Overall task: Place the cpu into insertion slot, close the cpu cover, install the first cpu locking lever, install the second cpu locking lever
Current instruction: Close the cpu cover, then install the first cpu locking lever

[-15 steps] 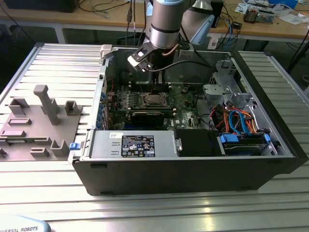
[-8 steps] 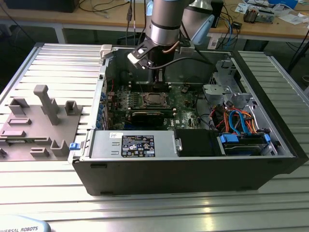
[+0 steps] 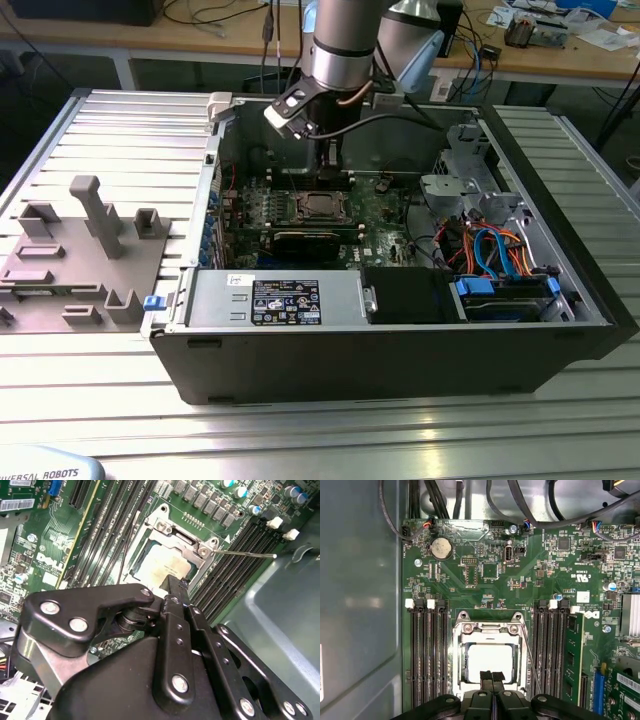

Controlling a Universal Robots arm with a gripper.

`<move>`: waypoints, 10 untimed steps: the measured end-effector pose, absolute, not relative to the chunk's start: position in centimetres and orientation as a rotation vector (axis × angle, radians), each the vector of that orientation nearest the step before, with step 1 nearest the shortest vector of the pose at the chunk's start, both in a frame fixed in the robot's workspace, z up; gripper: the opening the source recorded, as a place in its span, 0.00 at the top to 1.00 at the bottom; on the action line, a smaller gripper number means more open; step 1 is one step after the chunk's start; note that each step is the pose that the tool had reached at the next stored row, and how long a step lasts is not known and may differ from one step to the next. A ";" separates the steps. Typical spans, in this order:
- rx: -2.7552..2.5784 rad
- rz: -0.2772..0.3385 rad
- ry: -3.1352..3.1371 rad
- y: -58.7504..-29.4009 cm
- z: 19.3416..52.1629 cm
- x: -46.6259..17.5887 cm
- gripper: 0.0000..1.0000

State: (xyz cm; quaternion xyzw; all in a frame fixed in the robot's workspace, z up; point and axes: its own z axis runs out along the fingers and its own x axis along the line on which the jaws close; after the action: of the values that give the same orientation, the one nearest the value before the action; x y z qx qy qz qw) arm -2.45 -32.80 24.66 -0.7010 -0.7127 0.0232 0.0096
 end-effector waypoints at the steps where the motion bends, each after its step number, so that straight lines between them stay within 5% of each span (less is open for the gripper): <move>1: -2.189 0.072 -2.225 -32.8 24.8 -2.4 0.89; 10: -2.189 0.072 -2.225 -32.8 24.8 -2.4 0.89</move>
State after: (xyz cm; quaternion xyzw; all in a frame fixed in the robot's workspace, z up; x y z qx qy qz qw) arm -2.45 -32.80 24.84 -0.7010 -0.7127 0.0231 0.0097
